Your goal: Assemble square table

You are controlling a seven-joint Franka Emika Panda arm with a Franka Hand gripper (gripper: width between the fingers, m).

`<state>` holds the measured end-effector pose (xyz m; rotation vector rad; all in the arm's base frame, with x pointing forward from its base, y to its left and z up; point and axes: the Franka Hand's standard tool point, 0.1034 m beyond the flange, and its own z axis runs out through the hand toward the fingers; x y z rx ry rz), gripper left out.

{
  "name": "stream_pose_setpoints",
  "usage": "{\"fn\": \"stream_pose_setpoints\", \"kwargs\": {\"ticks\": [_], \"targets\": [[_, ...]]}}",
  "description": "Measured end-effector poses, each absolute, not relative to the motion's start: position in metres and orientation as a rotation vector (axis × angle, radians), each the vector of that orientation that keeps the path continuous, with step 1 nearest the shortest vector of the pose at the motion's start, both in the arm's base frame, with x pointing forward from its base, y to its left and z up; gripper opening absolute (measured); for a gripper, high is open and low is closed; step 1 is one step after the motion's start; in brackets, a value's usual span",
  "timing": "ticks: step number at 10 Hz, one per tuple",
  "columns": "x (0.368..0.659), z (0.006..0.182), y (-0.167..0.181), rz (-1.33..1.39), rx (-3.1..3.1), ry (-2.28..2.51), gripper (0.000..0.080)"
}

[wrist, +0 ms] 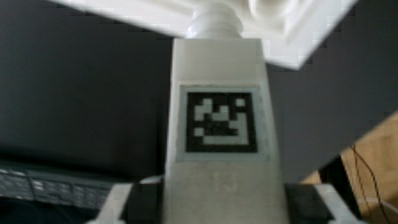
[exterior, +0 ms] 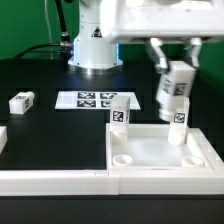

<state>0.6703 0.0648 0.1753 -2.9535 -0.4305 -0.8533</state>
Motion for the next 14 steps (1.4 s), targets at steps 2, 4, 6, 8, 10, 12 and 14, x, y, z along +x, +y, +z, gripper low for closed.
{"fn": "stream_pose_setpoints", "kwargs": {"ticks": [2, 4, 6, 8, 10, 12, 14], "targets": [[0.69, 0.187, 0.087, -0.863, -2.919, -0.351, 0.0291], [0.689, 0.185, 0.086, -0.857, -2.921, -0.346, 0.0291], [0.689, 0.185, 0.085, -0.858, -2.922, -0.35, 0.0291], [0.674, 0.168, 0.085, -0.915, -2.908, -0.339, 0.0291], [0.672, 0.158, 0.089, -0.915, -2.902, -0.338, 0.0291], [0.672, 0.157, 0.095, -0.93, -2.893, -0.33, 0.0291], [0.672, 0.157, 0.095, -0.93, -2.894, -0.328, 0.0291]]}}
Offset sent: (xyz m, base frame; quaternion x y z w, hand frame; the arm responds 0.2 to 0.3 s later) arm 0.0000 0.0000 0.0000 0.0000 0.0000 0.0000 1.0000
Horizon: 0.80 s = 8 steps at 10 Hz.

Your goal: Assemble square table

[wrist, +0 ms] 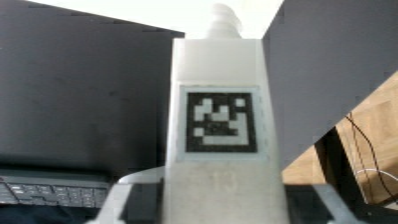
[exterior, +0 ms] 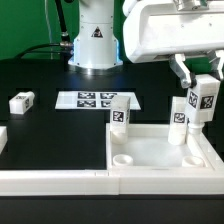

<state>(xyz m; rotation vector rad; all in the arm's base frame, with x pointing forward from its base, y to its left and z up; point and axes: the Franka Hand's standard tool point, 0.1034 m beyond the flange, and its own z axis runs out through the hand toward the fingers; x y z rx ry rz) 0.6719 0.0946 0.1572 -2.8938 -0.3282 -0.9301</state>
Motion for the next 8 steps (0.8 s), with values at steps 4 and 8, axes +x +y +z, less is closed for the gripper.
{"fn": "stream_pose_setpoints", "kwargs": {"ticks": [4, 8], "targets": [[0.668, 0.129, 0.096, -0.986, -2.889, -0.318, 0.0291], [0.669, 0.112, 0.091, -0.997, -2.893, -0.3, 0.0291]]}}
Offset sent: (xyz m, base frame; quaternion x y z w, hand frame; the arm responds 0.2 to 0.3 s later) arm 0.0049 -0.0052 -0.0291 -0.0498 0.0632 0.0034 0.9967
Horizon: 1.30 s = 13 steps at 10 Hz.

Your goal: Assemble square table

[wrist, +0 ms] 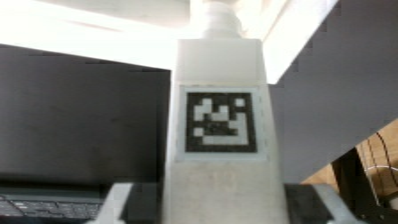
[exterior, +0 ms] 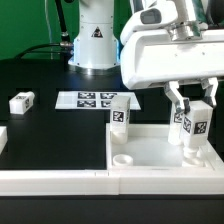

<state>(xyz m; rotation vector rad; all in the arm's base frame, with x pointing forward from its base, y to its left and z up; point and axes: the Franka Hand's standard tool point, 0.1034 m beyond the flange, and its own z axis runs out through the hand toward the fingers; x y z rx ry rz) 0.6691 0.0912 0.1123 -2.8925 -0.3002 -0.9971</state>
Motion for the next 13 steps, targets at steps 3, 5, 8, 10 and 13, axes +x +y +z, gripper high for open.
{"fn": "stream_pose_setpoints", "kwargs": {"ticks": [3, 5, 8, 10, 13], "targets": [[0.668, 0.109, 0.094, -0.987, -2.892, -0.304, 0.0291], [0.665, 0.106, 0.102, -0.98, -2.888, -0.317, 0.0291], [0.666, 0.105, 0.101, -0.987, -2.888, -0.316, 0.0291], [0.668, 0.1, 0.102, -1.0, -2.885, -0.313, 0.0291], [0.667, 0.088, 0.102, -0.979, -2.89, -0.309, 0.0291]]}}
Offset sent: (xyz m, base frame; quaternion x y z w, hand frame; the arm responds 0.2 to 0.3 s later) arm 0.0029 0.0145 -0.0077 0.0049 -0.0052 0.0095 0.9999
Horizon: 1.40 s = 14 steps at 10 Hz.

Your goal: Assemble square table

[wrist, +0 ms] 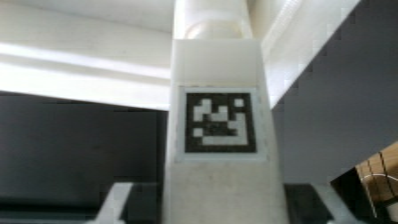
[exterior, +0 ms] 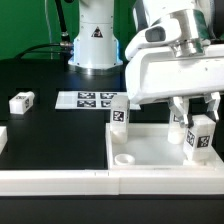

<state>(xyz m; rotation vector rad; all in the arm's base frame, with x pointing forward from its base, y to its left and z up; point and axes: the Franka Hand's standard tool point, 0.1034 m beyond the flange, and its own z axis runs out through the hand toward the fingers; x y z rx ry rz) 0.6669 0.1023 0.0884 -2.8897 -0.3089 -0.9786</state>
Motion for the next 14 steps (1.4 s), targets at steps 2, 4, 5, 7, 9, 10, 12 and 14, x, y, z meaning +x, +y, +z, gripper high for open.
{"fn": "stream_pose_setpoints", "kwargs": {"ticks": [2, 4, 5, 7, 9, 10, 12, 14], "targets": [[0.6673, 0.0884, 0.1022, -0.979, -2.89, -0.309, 0.0291], [0.6672, 0.0883, 0.102, -0.979, -2.89, -0.309, 0.0295], [0.6672, 0.0882, 0.102, -0.979, -2.89, -0.309, 0.0488], [0.6672, 0.0882, 0.1019, -0.979, -2.89, -0.309, 0.0613], [0.6672, 0.0882, 0.1019, -0.978, -2.89, -0.308, 0.0638], [0.6672, 0.0882, 0.1018, -0.978, -2.89, -0.308, 0.0648], [0.6672, 0.0882, 0.1018, -0.978, -2.89, -0.308, 0.0649], [0.6643, 0.0916, 0.107, -0.857, -2.893, -0.162, 0.0649]]}}
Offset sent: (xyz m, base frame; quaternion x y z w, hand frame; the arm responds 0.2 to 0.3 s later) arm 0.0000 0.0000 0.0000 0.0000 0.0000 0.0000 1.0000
